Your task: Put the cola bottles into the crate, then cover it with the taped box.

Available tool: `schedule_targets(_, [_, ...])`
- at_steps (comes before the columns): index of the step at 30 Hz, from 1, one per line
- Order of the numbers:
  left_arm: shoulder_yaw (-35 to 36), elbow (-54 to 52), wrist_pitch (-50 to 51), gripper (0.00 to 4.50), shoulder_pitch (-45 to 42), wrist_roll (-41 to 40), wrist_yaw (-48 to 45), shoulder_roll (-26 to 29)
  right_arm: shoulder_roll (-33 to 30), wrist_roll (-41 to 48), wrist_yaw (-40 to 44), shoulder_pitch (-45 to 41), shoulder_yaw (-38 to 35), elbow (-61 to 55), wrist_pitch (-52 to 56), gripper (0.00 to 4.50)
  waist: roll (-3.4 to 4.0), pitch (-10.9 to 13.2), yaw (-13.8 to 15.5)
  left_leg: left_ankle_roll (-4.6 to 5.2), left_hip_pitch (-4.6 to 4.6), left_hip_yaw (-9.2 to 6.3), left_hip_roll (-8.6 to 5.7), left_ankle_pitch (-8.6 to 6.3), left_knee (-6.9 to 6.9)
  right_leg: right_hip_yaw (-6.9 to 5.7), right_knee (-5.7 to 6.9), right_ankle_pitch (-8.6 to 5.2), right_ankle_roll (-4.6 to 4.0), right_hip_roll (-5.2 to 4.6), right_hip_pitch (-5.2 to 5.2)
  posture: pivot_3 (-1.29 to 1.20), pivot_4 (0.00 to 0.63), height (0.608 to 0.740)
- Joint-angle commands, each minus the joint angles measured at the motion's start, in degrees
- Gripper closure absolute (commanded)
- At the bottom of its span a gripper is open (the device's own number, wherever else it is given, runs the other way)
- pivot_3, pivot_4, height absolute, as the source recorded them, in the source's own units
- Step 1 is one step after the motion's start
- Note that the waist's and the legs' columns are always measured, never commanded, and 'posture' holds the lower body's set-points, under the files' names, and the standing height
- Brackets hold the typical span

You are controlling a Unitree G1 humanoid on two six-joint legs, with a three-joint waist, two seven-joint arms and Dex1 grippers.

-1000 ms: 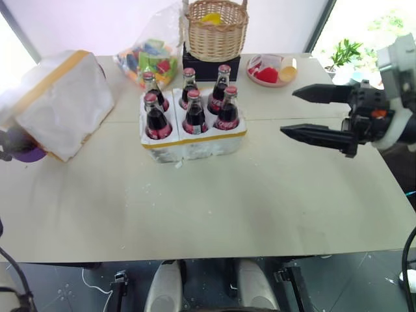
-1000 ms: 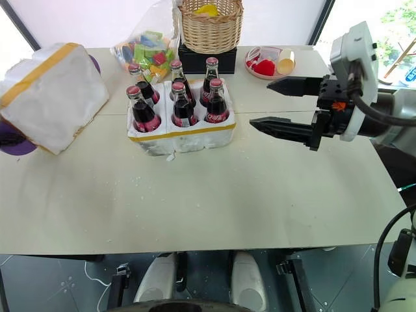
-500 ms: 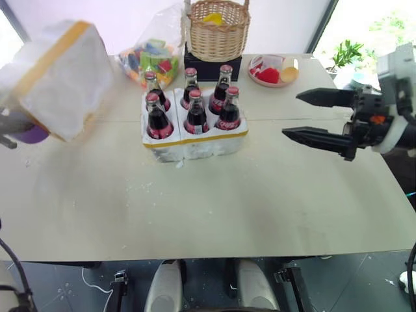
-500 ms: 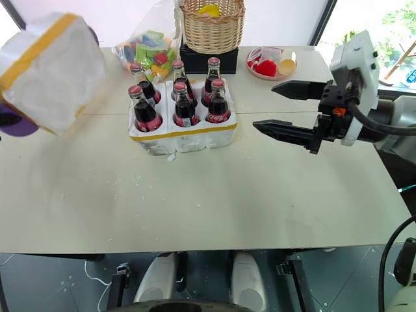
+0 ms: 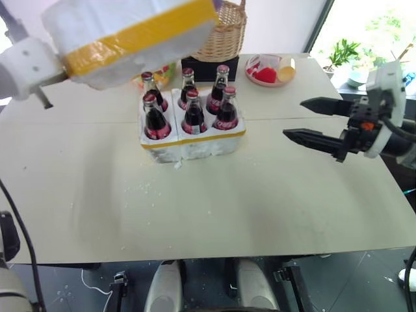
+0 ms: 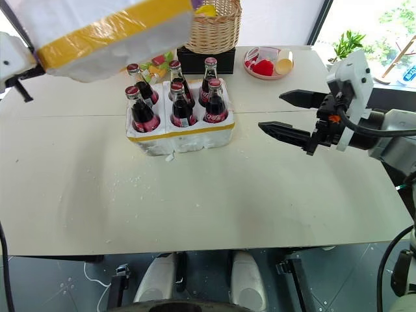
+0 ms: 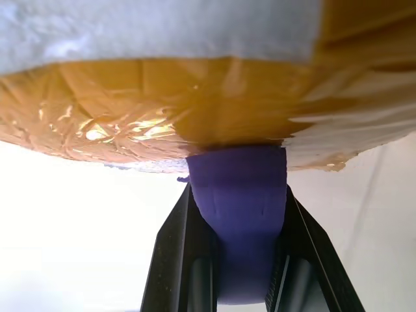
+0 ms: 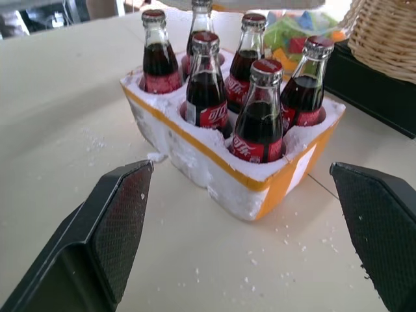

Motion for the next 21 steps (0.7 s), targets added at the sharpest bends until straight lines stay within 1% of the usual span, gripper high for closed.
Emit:
schedule_targets(1, [-0.72,-6.14,-1.52,4.24,0.55,6.46,8.64,-0.59,0.51,0.95,-1.18,-0.73,-1.44,-0.56,-0.46,0.00,0.00,0.00,0.14,0.00,0.02,0.00,0.00,0.00,0.00,0.00,0.00,0.00,0.00,0.00,0.02,0.00,0.150,0.740])
schedule_targets(3, [-2.54,-7.02,-5.04,4.24,0.87,11.15,13.07,-0.65,0.61,1.00,-1.55,-0.91,-1.40,-0.28,-0.49,0.00,0.00,0.00,0.18,0.00,0.02,-0.01,0.00,0.00,0.04,0.00,0.00,0.00,0.00,0.01,0.03,0.00,0.150,0.740])
schedule_targets(6, [-4.60,-7.44,-9.02,4.24,1.70,15.47,18.27,-1.49,1.06,1.23,-2.65,-1.07,-1.61,0.12,-0.44,0.00,0.00,0.00,0.20,0.00,0.02,0.00,-0.01,0.00,0.05,0.01,-0.01,0.01,0.01,0.01,0.04,0.00,0.150,0.740])
schedule_targets(11, [-6.05,-6.93,-14.40,4.24,5.54,18.63,23.79,-2.32,1.26,1.55,-3.71,0.04,-2.36,-0.48,-0.26,0.00,0.01,0.00,0.13,0.00,0.03,0.00,-0.01,0.00,0.03,0.01,0.00,0.01,0.01,0.01,0.04,0.00,0.150,0.740])
schedule_targets(17, [-8.70,-3.74,-16.96,4.24,8.53,23.68,28.03,-2.39,0.67,1.95,-3.97,2.27,-3.16,-1.43,0.06,0.00,0.00,-0.01,0.20,0.00,0.04,0.00,-0.01,0.00,0.02,0.02,0.00,0.01,0.01,0.00,0.04,0.00,0.150,0.740])
schedule_targets(19, [-9.41,-2.92,-18.31,3.19,8.85,23.67,29.01,-3.19,0.38,2.51,-3.70,2.85,-3.45,-1.88,0.31,0.00,0.01,-0.01,0.21,0.00,0.05,0.00,-0.01,0.00,0.03,0.01,-0.01,0.01,0.01,0.00,0.06,0.00,0.150,0.740])
schedule_targets(21, [-10.21,-3.03,-19.54,2.24,9.22,24.75,30.02,-3.00,0.31,2.62,-3.82,2.99,-3.53,-1.95,0.25,0.00,0.01,-0.01,0.21,0.00,0.04,0.00,-0.01,0.00,0.04,0.01,0.00,0.01,0.02,0.00,0.07,0.00,0.150,0.740])
